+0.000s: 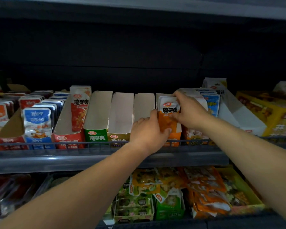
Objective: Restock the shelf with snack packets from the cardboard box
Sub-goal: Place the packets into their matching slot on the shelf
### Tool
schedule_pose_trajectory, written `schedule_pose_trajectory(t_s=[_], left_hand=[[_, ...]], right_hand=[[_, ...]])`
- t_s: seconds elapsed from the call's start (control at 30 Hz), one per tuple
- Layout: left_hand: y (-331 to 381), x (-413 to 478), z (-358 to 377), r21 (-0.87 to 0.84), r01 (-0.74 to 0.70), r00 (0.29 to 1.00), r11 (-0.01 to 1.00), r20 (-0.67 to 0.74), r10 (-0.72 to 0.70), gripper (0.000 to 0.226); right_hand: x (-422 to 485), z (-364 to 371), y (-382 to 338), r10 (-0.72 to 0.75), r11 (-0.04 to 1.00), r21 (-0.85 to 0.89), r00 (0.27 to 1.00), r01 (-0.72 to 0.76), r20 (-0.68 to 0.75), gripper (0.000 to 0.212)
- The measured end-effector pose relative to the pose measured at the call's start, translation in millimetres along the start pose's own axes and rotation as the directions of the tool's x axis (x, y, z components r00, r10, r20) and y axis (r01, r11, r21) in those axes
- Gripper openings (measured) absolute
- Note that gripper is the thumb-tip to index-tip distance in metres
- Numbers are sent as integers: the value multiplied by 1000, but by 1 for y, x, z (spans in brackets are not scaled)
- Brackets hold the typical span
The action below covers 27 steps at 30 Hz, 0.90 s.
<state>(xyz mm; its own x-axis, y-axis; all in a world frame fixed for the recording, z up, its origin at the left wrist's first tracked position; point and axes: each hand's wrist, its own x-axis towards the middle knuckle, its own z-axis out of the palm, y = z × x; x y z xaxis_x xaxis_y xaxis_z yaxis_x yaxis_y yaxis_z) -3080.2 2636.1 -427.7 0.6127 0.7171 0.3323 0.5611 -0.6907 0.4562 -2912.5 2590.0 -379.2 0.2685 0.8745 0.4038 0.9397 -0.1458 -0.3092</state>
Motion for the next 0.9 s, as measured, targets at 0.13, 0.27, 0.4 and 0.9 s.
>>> schedule_pose_trajectory(t_s=[0.13, 0.27, 0.4, 0.9], left_hand=[[-2, 2, 0, -7, 12, 1000, 1000, -13, -12, 77], [-3, 1, 3, 15, -5, 1000, 1000, -23, 5, 70], [-3, 1, 6, 78, -28, 999, 997, -20, 29, 58], [-3, -1, 9, 85, -29, 996, 996, -86, 36, 48]], right_hand=[[23, 5, -1, 40, 992, -119, 999, -39, 10, 57], [40, 5, 1, 96, 974, -208, 994, -84, 49, 66], [47, 4, 1, 15, 926, -378, 1000, -9, 13, 67], [59, 10, 5, -75, 925, -378, 994, 42, -74, 57]])
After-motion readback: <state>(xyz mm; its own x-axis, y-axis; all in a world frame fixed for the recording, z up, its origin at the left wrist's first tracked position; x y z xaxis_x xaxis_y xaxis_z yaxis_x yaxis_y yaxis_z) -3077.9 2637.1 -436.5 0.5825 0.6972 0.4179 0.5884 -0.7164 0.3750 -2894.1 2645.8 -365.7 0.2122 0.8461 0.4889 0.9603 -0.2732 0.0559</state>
